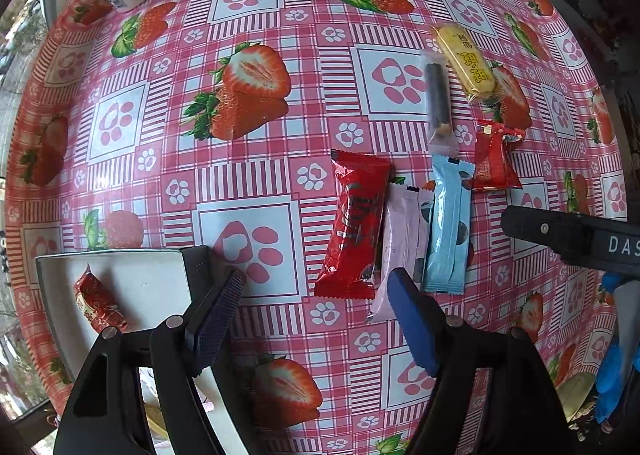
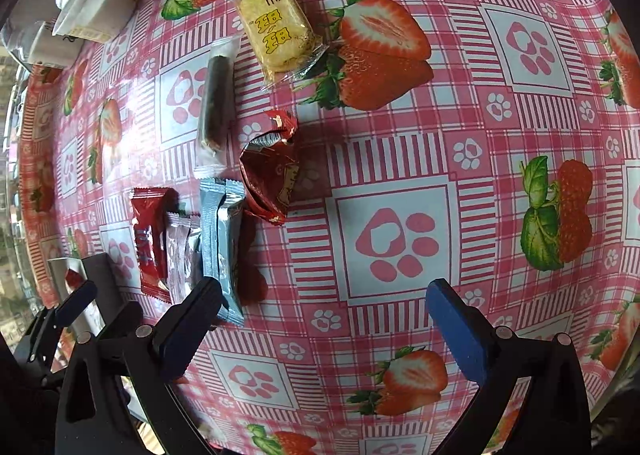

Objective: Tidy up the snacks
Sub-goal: 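Move both tools back toward the row of snack bars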

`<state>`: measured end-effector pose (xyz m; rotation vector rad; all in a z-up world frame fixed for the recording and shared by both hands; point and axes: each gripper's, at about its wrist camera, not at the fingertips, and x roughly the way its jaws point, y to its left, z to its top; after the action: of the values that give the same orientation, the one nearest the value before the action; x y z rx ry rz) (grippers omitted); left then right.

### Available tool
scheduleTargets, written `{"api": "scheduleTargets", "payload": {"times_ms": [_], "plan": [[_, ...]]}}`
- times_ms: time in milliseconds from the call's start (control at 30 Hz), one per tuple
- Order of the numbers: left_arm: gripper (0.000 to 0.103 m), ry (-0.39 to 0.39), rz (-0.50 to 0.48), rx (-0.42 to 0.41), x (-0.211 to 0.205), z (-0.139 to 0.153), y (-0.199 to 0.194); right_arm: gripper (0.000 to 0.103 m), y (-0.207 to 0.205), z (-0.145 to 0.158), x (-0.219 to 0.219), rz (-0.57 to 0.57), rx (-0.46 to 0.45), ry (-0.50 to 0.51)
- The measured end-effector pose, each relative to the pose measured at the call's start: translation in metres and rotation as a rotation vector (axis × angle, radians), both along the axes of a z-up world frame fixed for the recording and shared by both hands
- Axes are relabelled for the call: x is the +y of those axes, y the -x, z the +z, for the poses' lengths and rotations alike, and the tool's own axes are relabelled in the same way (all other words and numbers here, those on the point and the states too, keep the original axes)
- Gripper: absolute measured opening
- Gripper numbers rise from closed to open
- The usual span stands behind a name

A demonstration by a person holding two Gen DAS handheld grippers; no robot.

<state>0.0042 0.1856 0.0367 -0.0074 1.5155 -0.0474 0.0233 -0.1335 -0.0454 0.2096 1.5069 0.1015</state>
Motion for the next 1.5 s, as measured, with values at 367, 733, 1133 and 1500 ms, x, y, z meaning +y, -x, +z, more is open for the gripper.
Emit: {"api": "scheduleTargets", "payload": {"times_ms": [367, 733, 1133, 1500], "plan": [[0.079, -0.024, -0.018, 0.042, -0.003, -0.032, -0.025, 0.103, -0.075, 0.009, 0.006, -0.054, -0.009, -0.072], [0.033, -0.032, -0.055, 0.020, -0.018, -0.035, -0.020, 0.036, -0.053, 0.005, 0.039, 0.036, -0.012, -0.029], [0.027, 0.004, -0.085, 0.087, -0.043, -0.040, 0.071, 0.036, 0.027, -0.006, 0.005, 0.092, 0.013, -0.005], [0.060, -0.012, -0.070, 0.100, -0.034, -0.032, 0.122, 0.067, 0.043, 0.008, -0.022, 0.034, -0.016, -0.045]]}}
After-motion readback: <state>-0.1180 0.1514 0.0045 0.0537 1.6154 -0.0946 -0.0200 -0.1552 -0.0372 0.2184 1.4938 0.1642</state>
